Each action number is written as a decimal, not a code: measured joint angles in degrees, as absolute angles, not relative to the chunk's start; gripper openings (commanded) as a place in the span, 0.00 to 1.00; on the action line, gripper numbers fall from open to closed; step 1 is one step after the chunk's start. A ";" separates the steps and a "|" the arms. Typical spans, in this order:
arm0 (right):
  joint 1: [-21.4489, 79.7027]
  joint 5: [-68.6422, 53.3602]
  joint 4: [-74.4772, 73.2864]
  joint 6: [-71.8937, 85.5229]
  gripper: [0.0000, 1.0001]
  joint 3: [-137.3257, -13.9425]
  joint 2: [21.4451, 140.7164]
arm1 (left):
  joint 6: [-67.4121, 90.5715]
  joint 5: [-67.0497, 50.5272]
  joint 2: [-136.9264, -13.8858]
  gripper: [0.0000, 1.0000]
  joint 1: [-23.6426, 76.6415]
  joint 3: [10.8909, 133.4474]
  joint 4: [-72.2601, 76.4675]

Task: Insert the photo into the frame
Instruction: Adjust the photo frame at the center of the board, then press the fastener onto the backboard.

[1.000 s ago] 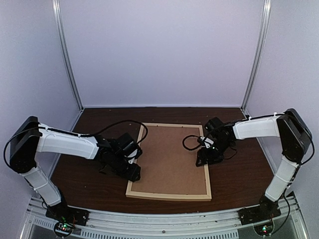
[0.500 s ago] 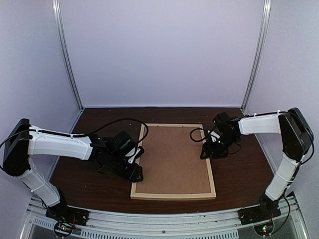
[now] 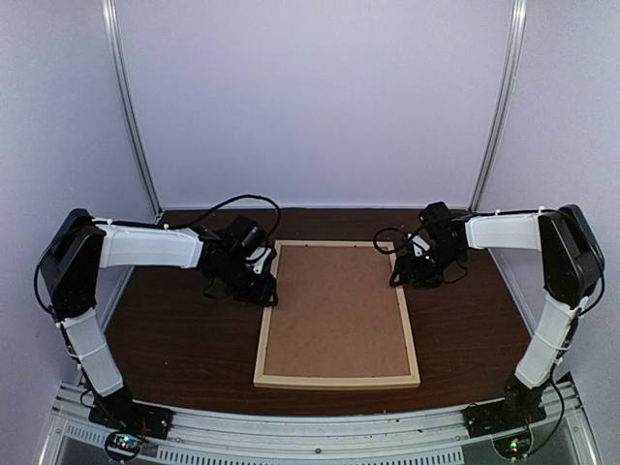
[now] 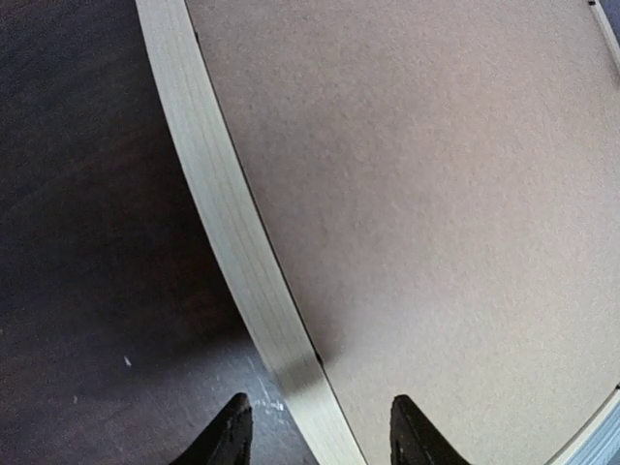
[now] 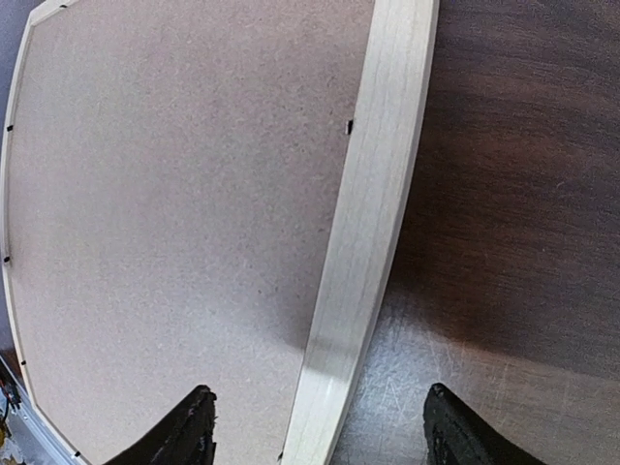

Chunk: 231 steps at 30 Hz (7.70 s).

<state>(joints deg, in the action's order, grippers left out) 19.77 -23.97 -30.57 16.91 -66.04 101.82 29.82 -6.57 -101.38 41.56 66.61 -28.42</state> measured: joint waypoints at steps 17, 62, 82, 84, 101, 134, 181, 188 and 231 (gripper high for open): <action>19.44 -23.97 -30.17 16.67 0.72 -67.26 104.18 | 28.82 -6.28 -114.32 0.37 37.43 80.05 -32.93; 17.58 -13.34 -36.91 15.16 0.67 -84.25 115.26 | 31.46 -7.68 -114.24 0.25 36.95 77.97 -30.04; 17.58 -11.51 -39.72 15.16 0.67 -89.78 119.63 | 31.46 -7.68 -114.24 0.25 36.95 77.97 -30.04; 17.58 -11.51 -39.75 15.16 0.67 -89.89 119.70 | 31.46 -7.68 -114.24 0.25 36.95 77.97 -30.04; 18.37 -11.27 -39.99 15.49 0.65 -90.61 120.18 | 31.51 -7.75 -114.21 0.24 36.95 77.93 -30.00; 23.00 -9.80 -37.39 17.34 0.69 -90.61 121.23 | 31.88 -7.97 -113.99 0.24 36.95 77.43 -29.39; 24.34 -13.15 -39.66 17.32 0.72 -63.96 99.15 | 32.75 -7.86 -112.92 0.24 36.91 75.37 -27.07; 24.34 -12.78 -39.64 17.30 0.72 -63.96 100.25 | 32.77 -7.88 -112.92 0.24 36.91 75.35 -27.03; 27.94 -13.82 -37.71 19.46 0.72 -66.87 104.14 | 33.08 -7.97 -112.46 0.24 36.91 74.37 -25.80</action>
<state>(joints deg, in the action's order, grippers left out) 27.94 -13.82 -37.71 19.46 -66.87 104.14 33.08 -7.97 -112.46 36.91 74.37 -25.80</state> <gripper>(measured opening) 0.718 0.240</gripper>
